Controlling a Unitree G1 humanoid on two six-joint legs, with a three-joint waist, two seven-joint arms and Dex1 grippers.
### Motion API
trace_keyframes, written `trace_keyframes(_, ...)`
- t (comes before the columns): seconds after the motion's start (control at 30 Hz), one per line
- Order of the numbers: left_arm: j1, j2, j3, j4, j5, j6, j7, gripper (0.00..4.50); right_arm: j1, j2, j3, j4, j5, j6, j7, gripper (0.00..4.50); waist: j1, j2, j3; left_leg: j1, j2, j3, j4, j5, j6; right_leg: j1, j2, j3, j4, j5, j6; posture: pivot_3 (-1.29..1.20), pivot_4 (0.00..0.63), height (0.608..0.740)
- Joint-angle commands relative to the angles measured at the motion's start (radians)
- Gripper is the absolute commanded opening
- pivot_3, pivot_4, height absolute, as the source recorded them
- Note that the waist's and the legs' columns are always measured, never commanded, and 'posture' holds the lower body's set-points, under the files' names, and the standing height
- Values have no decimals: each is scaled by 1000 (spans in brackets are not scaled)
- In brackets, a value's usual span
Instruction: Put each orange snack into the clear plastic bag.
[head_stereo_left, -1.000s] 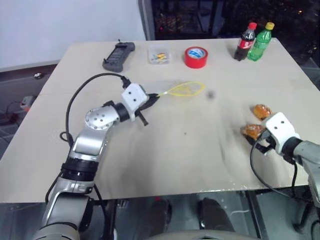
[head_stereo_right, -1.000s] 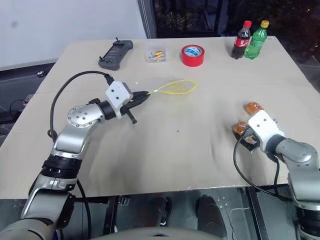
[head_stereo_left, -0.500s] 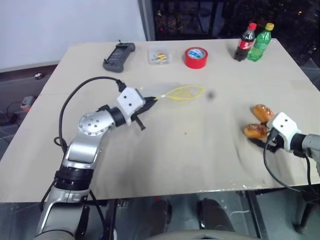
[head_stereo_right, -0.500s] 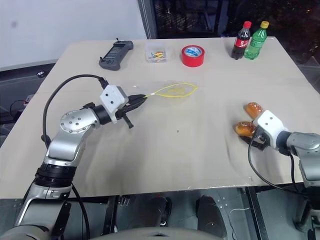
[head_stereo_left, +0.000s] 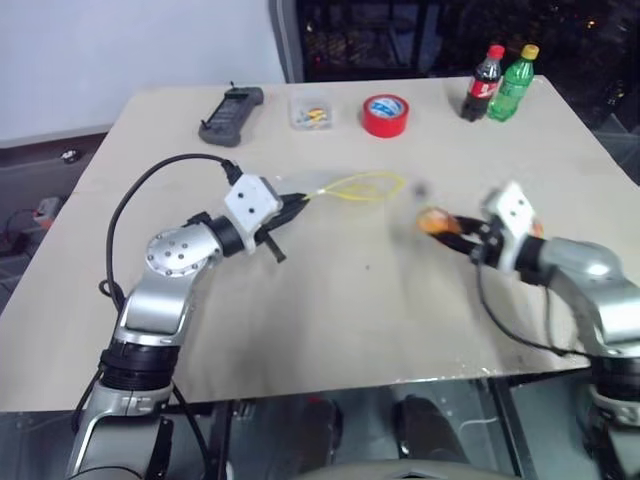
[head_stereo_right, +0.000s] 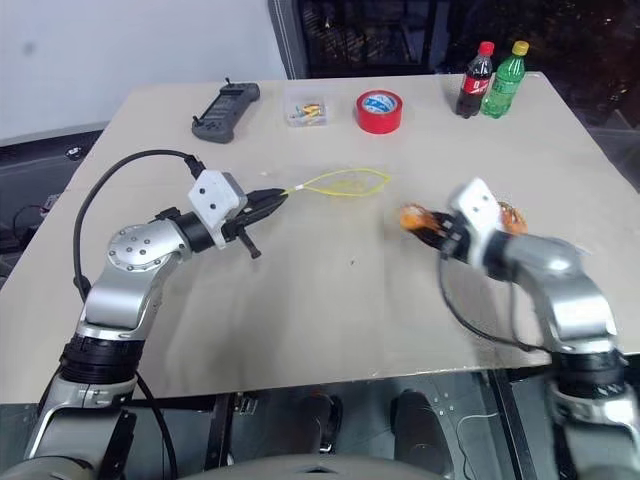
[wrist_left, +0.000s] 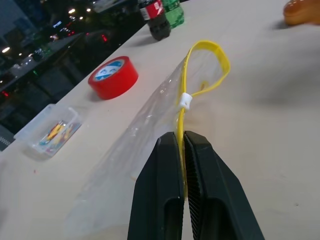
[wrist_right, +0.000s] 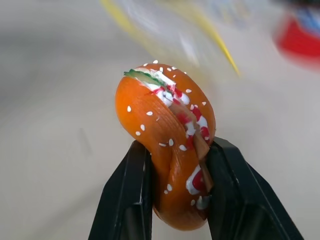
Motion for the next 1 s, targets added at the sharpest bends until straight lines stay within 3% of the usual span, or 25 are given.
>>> trace_keyframes(0.03,6,9,12,-51,-3,-20,1,0,-103,82,52,86,-37,38,-104,1334,8,0,0,-1,-1,-1,0,0,0,0,0,-1,-1,0,0,0,150,740)
trace_keyframes(0.17,26,3,5,-90,-10,-24,0,0,-181,130,115,217,-95,1,-143,1334,20,0,0,-3,-3,-1,0,0,0,-1,0,-2,-2,0,0,0,150,740)
trace_keyframes(0.47,115,31,-35,-154,19,-69,-46,0,-256,209,152,392,-149,-31,-181,1334,-2,0,0,-3,-1,0,-1,0,0,-4,0,0,0,0,0,0,150,740)
trace_keyframes(0.57,130,47,-51,-150,34,-82,-58,0,-292,306,80,460,-81,32,-220,1334,-14,0,0,-3,-1,1,-1,0,0,-4,0,1,0,0,0,0,150,740)
trace_keyframes(0.67,137,51,-52,-141,40,-87,-59,0,-348,427,-79,557,38,119,-302,1334,-13,1,0,-2,0,1,-1,0,0,-4,1,1,0,0,0,0,150,740)
trace_keyframes(0.8,140,54,-50,-137,46,-89,-53,0,-388,498,-167,654,80,125,-373,1334,-10,1,0,-3,-1,1,-1,0,0,-4,3,1,0,0,-1,0,150,740)
trace_keyframes(0.9,142,51,-45,-139,46,-88,-48,0,-388,490,-69,733,-52,-48,-418,1334,-10,1,0,-3,-2,1,-1,0,0,-4,3,1,0,0,-1,0,150,740)
trace_keyframes(1.0,145,47,-37,-141,54,-79,-30,0,-381,436,125,802,-248,-266,-408,1334,-14,1,1,-3,-2,1,-1,0,0,-5,3,1,0,0,0,0,150,740)
